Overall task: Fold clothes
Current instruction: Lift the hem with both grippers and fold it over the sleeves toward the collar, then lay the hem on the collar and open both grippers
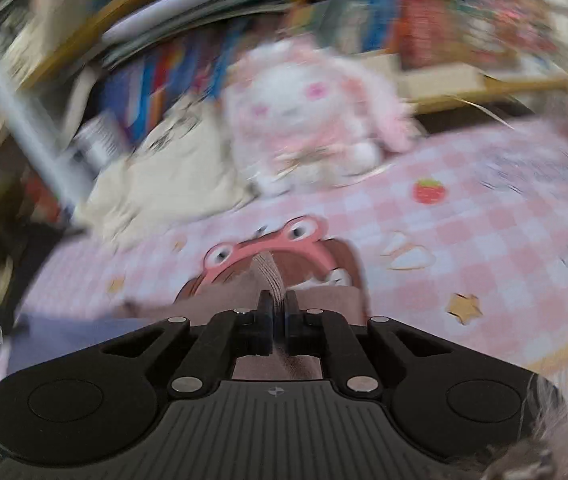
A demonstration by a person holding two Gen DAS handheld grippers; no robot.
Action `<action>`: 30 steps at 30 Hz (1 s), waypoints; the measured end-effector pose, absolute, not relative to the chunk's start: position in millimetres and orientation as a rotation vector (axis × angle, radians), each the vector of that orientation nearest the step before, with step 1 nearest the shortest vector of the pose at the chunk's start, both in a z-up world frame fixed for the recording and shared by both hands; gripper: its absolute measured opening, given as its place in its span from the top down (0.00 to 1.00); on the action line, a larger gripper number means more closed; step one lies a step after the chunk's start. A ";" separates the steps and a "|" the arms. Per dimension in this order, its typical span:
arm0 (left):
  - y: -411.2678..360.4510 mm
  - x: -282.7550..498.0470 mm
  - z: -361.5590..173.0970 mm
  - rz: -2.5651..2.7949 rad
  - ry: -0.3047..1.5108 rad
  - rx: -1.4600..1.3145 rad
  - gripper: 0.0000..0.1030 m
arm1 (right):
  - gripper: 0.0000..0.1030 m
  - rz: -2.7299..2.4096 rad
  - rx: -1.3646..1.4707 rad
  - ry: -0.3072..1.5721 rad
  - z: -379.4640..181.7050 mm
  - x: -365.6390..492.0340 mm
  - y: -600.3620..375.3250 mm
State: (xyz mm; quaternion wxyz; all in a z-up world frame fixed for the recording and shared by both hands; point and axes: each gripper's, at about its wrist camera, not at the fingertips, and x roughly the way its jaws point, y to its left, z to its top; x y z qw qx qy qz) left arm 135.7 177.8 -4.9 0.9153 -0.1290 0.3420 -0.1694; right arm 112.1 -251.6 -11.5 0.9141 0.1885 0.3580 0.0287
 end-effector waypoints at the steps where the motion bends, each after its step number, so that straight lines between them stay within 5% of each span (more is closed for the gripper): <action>1: 177.0 140.5 -10.8 -0.335 0.729 -0.261 0.97 | 0.95 0.038 0.431 0.732 -12.6 111.8 -257.2; 9: 160.1 152.2 -30.1 -0.284 0.816 -0.135 0.91 | 0.93 -0.022 0.328 0.851 -40.9 135.7 -244.4; 12: 161.1 149.7 -27.6 -0.275 0.819 -0.132 0.81 | 0.78 -0.030 0.304 0.839 -30.9 130.0 -245.6; 13: 163.6 146.1 -24.4 -0.270 0.823 -0.145 0.79 | 0.66 -0.037 0.293 0.828 -26.9 126.8 -245.1; 17: 170.6 125.9 -16.1 -0.263 0.839 -0.165 0.74 | 0.58 -0.031 0.202 0.829 -15.9 103.4 -242.1; 21: 181.2 98.8 -22.5 -0.287 0.892 -0.271 0.51 | 0.56 0.001 0.215 0.887 -23.0 74.1 -246.0; 30: 192.3 81.8 -42.4 -0.289 0.929 -0.462 0.54 | 0.70 0.022 0.453 0.924 -39.3 48.2 -251.0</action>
